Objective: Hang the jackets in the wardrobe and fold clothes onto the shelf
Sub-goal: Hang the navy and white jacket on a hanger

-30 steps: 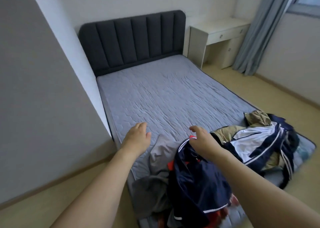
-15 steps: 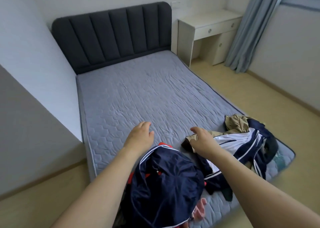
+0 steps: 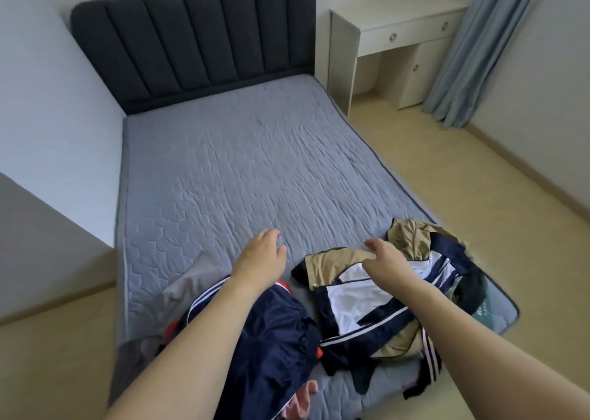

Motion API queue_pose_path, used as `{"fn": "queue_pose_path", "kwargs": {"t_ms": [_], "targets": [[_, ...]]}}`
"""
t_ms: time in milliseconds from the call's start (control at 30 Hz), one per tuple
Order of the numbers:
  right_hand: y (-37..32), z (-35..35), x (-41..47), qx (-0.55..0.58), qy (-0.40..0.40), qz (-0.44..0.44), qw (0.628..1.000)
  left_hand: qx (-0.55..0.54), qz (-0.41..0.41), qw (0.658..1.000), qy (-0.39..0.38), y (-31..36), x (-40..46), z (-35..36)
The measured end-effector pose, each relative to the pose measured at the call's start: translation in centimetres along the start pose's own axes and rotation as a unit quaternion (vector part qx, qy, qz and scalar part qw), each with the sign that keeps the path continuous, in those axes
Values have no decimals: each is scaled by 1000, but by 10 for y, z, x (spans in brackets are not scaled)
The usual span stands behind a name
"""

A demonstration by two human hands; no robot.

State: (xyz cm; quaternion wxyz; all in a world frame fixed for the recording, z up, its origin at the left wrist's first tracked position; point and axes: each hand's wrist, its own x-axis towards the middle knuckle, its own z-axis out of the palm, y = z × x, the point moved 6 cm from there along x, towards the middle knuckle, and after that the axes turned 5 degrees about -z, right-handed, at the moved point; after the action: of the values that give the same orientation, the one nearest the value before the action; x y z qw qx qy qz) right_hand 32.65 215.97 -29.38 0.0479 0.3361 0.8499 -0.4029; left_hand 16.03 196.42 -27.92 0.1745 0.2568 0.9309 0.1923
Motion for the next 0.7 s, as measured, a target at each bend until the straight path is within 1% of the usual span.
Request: {"fn": "queue_pose_path", "kwargs": {"t_ms": [133, 233, 367, 533, 633, 700], "targets": [[56, -39, 27, 20, 39, 44, 998, 3, 15, 999, -35, 41, 30, 48], [112, -64, 52, 43, 53, 74, 995, 0, 7, 998, -57, 73, 54, 92], [210, -97, 92, 71, 46, 144, 986, 19, -7, 992, -122, 125, 85, 167], [349, -125, 161, 122, 58, 233, 963, 57, -6, 984, -171, 206, 140, 273], [420, -130, 203, 136, 45, 257, 956, 36, -21, 968, -247, 244, 169, 350], [457, -125, 231, 146, 35, 265, 953, 42, -23, 956, -289, 264, 183, 398]]}}
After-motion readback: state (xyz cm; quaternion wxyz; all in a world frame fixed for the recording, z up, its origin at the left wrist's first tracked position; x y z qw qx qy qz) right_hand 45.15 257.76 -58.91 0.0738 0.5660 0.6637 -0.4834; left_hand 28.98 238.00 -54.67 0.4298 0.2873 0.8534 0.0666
